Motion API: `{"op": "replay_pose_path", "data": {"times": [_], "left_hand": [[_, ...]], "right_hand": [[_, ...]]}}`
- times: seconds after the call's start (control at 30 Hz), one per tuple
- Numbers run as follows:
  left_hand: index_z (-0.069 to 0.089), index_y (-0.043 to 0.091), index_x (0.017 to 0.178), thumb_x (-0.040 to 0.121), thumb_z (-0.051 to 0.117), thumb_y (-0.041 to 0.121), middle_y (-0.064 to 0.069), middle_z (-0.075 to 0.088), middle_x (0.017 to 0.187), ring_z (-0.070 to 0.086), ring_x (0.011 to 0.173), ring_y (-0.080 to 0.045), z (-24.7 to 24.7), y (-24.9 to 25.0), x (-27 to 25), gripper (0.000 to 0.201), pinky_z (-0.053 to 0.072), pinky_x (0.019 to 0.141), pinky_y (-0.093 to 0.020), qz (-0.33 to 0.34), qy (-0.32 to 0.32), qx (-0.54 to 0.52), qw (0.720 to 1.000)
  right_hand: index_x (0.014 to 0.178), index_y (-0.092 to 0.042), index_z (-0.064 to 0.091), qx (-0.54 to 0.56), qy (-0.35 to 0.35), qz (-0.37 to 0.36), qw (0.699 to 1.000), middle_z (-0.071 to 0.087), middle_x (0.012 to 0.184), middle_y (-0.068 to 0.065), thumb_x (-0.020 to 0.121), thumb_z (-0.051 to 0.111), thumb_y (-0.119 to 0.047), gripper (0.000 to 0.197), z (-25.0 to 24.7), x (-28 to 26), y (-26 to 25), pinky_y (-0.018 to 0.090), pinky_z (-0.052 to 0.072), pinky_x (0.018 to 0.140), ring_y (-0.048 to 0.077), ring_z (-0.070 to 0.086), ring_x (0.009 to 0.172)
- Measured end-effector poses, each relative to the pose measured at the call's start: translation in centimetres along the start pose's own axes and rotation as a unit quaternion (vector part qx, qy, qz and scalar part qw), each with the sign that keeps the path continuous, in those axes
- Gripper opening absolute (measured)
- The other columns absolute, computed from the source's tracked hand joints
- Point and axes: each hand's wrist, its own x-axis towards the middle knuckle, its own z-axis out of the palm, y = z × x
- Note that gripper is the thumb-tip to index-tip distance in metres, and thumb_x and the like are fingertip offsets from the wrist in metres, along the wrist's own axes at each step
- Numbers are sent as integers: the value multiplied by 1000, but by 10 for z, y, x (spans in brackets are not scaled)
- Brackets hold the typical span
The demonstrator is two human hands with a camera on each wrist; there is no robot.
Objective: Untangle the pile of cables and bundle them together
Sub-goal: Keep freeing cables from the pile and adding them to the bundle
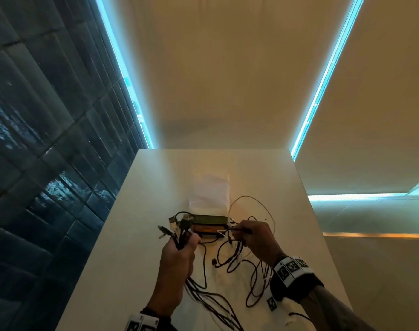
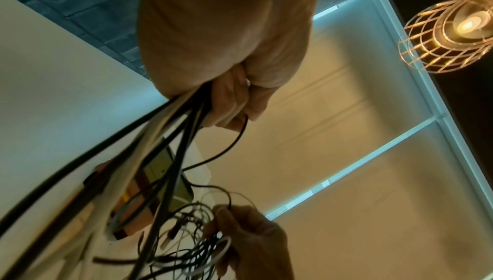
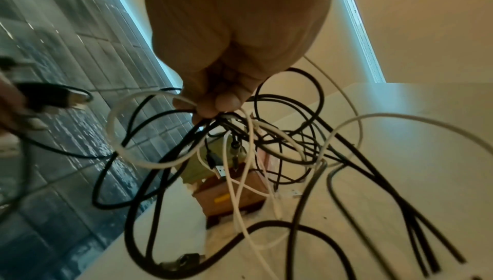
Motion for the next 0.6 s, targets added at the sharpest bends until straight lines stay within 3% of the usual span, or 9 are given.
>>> {"op": "replay_pose_path", "data": {"times": [0.1,0.23,0.33,0.43,0.5,0.6], "left_hand": [[57,19,75,91,65,19,13,43,47,34,45,-8,18,-2,9,18,28,45,-23,26,16,49,998],[66,22,83,90,65,19,10,66,72,61,73,-9,41,3,13,8,41,58,-19,63,28,118,991],[66,22,91,90,65,23,6,68,85,64,87,-11,45,-2,20,2,43,63,-18,59,39,168,983],[64,17,108,90,64,29,7,67,96,62,91,-8,45,-11,24,22,46,73,-20,70,34,213,974],[59,18,117,92,62,30,9,65,102,58,91,0,46,-14,23,29,41,71,-10,101,30,227,968],[53,19,128,93,60,31,8,65,112,60,102,-4,47,-21,24,38,42,71,-7,132,11,240,962]], "right_hand": [[82,-15,75,11,3,-10,1000,67,69,-16,81,73,-8,7,4,2,-17,15,49,63,-1,63,65],[77,-17,72,6,-6,-42,999,70,75,-8,79,76,-13,6,9,2,-35,29,55,67,6,65,71],[73,-14,67,5,-2,-55,998,68,72,-5,78,77,-16,11,11,0,-41,33,54,62,8,62,67],[71,-16,60,-4,-5,-56,998,63,69,-8,80,76,-20,18,11,-5,-42,34,53,60,9,60,65],[68,-25,54,-14,-14,-62,998,58,67,-12,81,74,-20,25,11,-6,-42,28,50,58,6,57,63],[65,-37,44,-32,-11,-79,996,53,64,-17,83,72,-18,38,11,-9,-46,18,42,57,1,53,62]]}}
